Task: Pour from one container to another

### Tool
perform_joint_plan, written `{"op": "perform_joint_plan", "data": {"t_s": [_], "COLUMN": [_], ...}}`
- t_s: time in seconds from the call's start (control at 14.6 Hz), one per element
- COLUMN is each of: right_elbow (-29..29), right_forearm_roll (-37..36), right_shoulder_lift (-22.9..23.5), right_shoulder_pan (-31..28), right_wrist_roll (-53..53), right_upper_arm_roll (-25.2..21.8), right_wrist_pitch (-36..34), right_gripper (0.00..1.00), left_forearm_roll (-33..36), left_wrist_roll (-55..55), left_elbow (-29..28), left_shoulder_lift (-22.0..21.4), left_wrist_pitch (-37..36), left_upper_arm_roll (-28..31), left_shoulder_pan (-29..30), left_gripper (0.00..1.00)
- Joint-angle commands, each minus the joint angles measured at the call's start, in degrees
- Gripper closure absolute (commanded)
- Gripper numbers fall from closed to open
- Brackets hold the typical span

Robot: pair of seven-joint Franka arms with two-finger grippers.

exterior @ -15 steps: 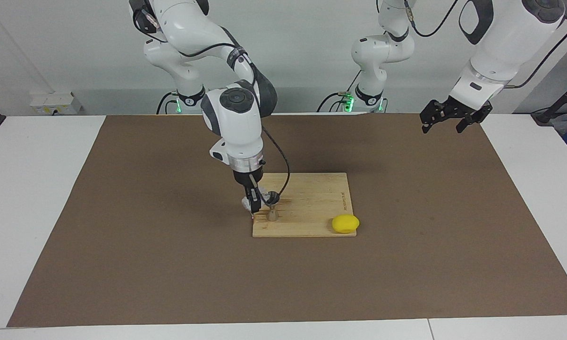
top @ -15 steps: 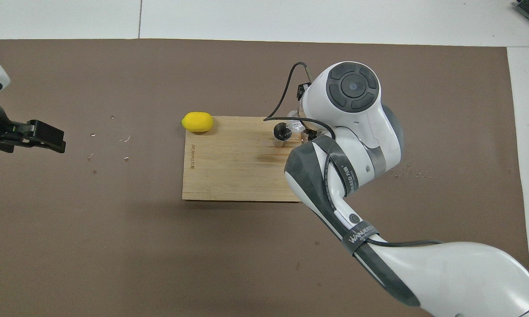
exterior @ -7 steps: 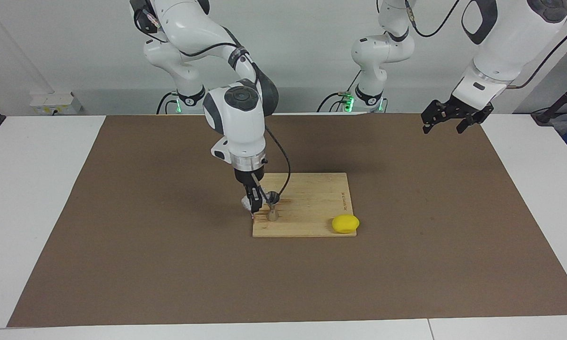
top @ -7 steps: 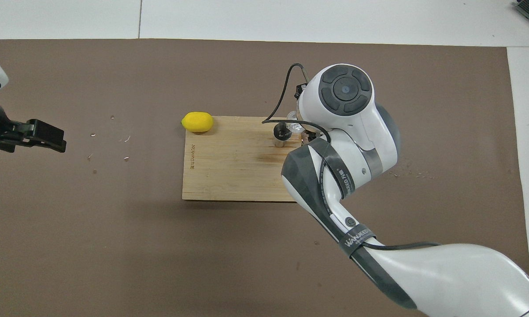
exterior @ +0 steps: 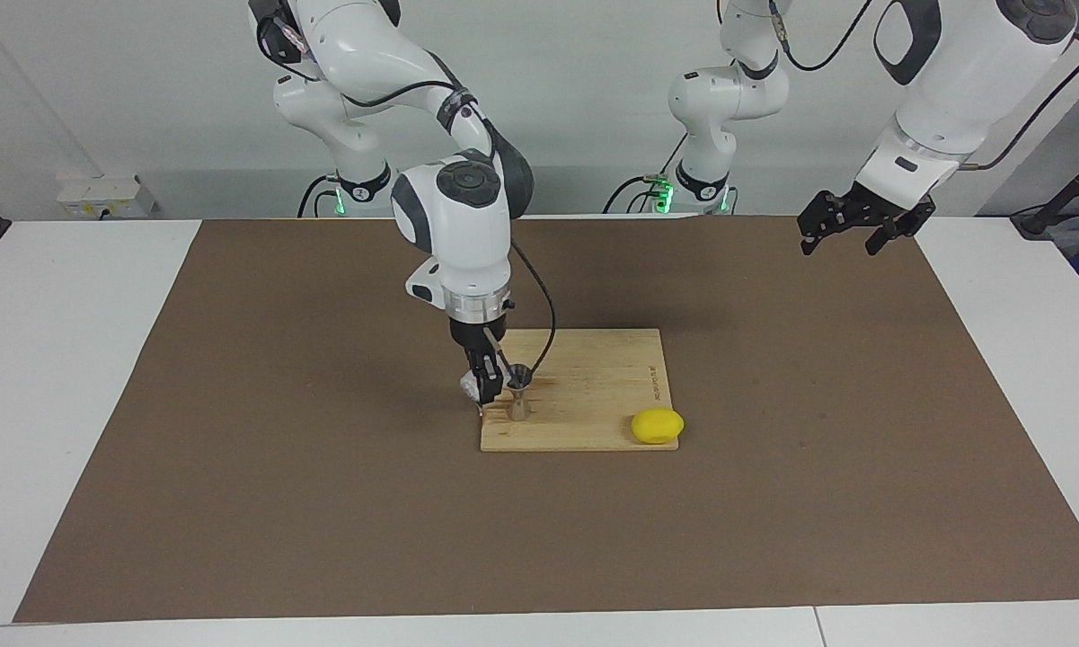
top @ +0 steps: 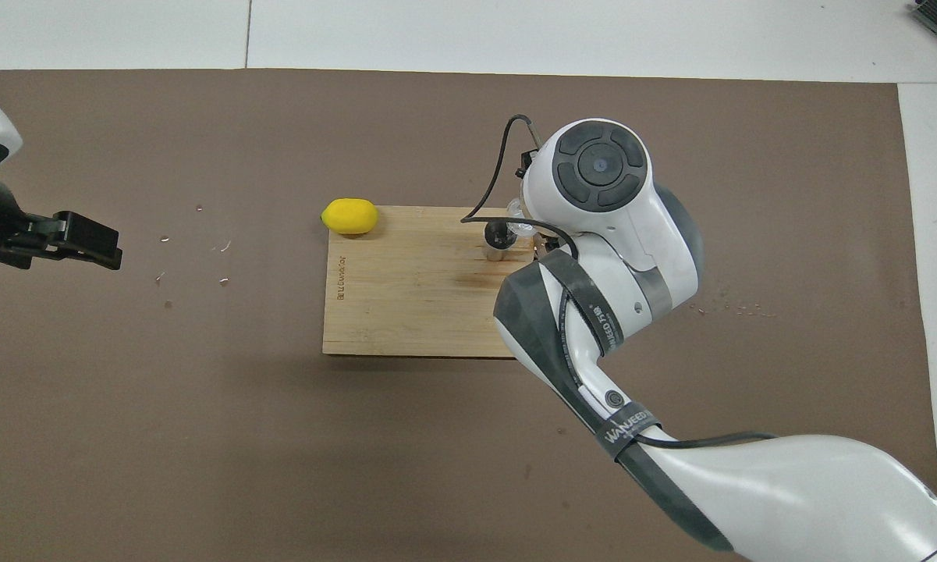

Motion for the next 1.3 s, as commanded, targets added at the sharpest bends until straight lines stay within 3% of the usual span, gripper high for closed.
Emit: {"op": "perform_joint_plan", "data": {"t_s": [0.0,0.82,1.23], "right_elbow": [1.1,1.1,1.1], "right_forearm_roll": [-2.5,-1.3,4.6], "right_shoulder_lift": [0.2,0.2,-0.1], "right_shoulder_pan": [0.2,0.2,-1.3], "right_wrist_roll": [1.8,2.0,2.5], "right_upper_arm_roll": [0.4,0.7,0.9], "right_wrist_pitch": [-1.5,-1.6,-0.8], "right_gripper": [1.0,1.0,1.0], "left_forearm_roll": [-0.7,-3.2,-3.0], "left_wrist_roll": [1.0,1.1,2.9], "left_elbow": [-1.9,-2.3,-2.4], "left_shoulder_lift": [-1.7,-2.0,-2.1], "left_wrist_pitch": [1.3,3.3,3.3], "left_upper_arm_roll": [1.2,0.8,0.9], "left_shoulder_pan": [-0.1,1.1,1.2], "left_gripper": [0.0,0.0,0.0]}}
